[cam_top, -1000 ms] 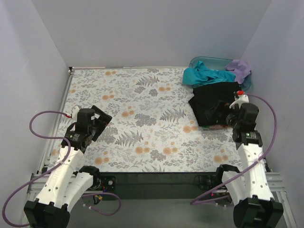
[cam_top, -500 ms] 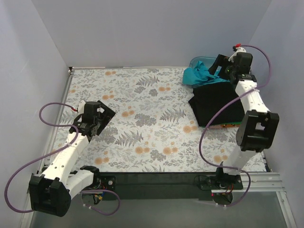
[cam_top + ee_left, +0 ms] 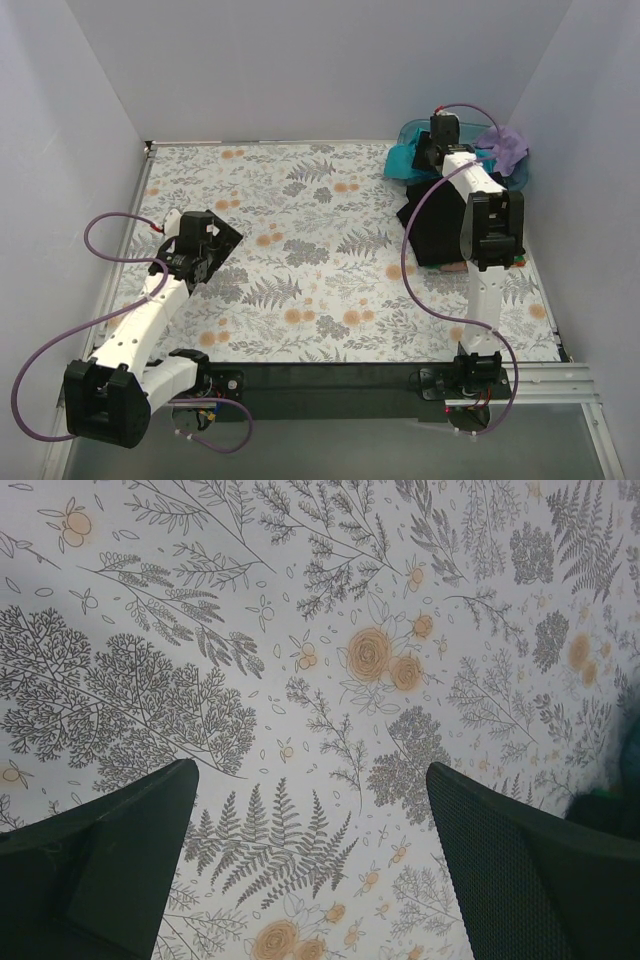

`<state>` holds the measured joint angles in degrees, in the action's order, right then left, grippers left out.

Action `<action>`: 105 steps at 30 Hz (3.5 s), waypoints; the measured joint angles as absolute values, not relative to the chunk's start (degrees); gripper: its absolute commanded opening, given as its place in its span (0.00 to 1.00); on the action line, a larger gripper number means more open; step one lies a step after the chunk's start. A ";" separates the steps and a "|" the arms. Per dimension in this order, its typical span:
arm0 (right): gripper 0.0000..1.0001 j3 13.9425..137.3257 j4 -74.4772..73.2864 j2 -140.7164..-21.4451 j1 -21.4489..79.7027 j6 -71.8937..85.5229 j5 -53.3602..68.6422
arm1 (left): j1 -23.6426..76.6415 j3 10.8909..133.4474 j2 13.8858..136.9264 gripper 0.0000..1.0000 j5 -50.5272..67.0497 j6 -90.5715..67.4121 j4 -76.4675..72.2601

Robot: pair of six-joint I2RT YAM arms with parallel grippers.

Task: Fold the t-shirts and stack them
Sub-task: Grab the tshirt from the pile, then move the tshirt to the center of the board, then flatten the tshirt out

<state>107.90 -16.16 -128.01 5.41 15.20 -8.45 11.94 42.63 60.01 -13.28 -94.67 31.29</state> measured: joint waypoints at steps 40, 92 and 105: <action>0.64 88.27 -17.78 -87.42 34.61 8.54 10.20 | 11.94 50.48 30.28 0.98 -16.53 -102.61 56.05; 0.33 47.72 -7.84 -87.55 48.77 28.93 -24.34 | 53.65 34.28 71.61 0.59 -8.51 -114.32 31.42; 0.01 45.19 -7.14 -80.09 47.75 26.20 -26.33 | 54.15 39.90 75.18 0.00 -19.97 -114.43 38.57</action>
